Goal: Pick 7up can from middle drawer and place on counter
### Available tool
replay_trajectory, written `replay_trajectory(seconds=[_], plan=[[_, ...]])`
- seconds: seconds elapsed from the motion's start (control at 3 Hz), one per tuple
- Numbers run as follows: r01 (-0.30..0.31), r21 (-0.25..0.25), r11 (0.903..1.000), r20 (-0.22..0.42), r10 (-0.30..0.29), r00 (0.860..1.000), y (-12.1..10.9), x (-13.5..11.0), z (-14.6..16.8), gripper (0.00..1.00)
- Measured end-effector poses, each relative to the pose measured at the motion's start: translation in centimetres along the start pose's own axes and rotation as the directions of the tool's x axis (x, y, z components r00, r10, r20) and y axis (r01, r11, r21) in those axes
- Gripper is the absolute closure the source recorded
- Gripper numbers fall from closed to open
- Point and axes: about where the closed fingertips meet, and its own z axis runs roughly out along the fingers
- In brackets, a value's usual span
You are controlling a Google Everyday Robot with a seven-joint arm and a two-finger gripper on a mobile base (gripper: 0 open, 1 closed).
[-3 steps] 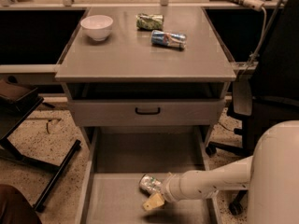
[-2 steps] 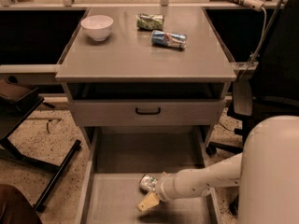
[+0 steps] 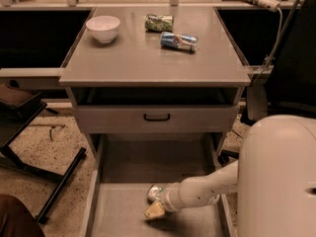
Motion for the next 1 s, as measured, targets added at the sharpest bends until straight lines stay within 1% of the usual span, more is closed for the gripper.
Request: replay_trajectory(seconds=[0.33, 0.67, 1.0], plan=[[0.000, 0.000, 1.0000, 0.000, 0.000, 1.000, 0.0, 0.0, 0.0, 0.45], [-0.009, -0.016, 0.9998, 0.006, 0.009, 1.000, 0.0, -0.2, -0.4, 0.68], [0.068, -0.027, 0.9973, 0.097, -0.065, 0.993, -1.3, -5.2, -2.9, 0.91]])
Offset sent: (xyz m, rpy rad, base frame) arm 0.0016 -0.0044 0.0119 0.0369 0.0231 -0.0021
